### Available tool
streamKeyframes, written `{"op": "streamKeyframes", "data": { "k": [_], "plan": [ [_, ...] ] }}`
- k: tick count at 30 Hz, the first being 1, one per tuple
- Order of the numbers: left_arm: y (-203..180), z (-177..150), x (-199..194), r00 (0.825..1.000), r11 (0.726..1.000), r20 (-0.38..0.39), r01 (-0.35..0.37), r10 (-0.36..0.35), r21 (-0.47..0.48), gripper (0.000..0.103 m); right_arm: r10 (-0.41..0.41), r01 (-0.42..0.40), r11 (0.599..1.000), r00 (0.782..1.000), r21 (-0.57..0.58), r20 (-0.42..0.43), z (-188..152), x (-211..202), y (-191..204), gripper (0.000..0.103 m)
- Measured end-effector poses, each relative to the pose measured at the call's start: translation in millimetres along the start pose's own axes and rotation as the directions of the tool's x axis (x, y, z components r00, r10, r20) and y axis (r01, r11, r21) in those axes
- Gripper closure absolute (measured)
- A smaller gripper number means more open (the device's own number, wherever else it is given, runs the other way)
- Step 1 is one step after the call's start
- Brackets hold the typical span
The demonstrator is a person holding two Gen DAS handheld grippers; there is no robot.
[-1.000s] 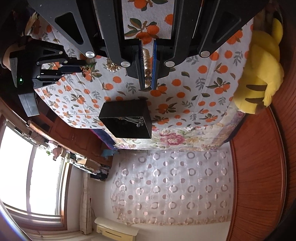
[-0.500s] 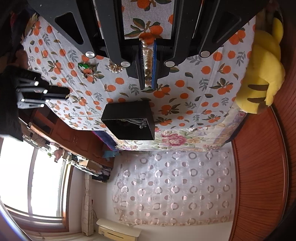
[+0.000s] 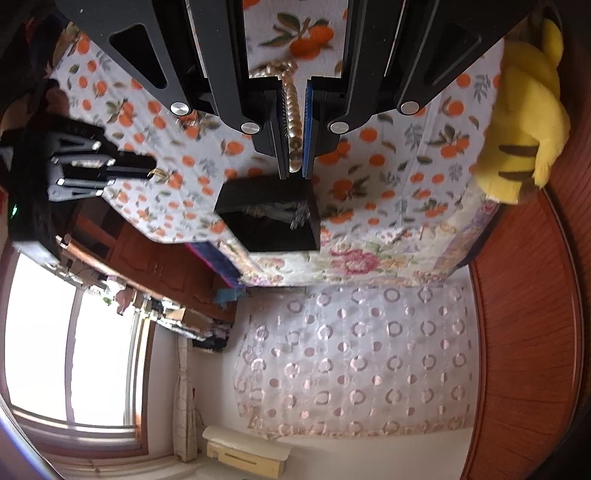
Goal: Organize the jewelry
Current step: 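Lift the pearl necklace with the left gripper while the right gripper carries the ring to the box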
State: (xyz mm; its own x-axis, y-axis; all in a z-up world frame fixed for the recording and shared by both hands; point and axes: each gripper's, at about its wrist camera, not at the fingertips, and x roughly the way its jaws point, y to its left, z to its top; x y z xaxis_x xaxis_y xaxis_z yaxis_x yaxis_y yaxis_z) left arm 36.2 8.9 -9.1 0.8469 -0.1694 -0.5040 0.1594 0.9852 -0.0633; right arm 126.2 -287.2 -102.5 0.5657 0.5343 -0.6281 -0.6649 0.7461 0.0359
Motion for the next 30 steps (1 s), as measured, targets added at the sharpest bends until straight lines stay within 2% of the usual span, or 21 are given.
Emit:
{"op": "streamKeyframes", "data": {
  "k": [9,19,30],
  "plan": [
    [-12.7,50.5,-9.9,0.996,0.999,0.083,0.023,-0.026,0.047,0.097,-0.014,0.015,1.0,0.999,-0.005,0.049,19.4,-10.7,-2.5,0.089],
    [-24.3,93.2,-14.6,0.99,0.996,0.126,0.057,-0.065,0.066,0.097,-0.022,0.024,1.0,0.997,-0.02,0.078,39.4,-12.0,-3.4,0.089],
    [-27.1,135.6,-0.6,0.986,0.994,0.156,0.042,-0.057,0.096,0.097,-0.026,0.028,0.999,0.996,-0.022,0.087,66.1,2.8,-15.1,0.089]
  ]
}}
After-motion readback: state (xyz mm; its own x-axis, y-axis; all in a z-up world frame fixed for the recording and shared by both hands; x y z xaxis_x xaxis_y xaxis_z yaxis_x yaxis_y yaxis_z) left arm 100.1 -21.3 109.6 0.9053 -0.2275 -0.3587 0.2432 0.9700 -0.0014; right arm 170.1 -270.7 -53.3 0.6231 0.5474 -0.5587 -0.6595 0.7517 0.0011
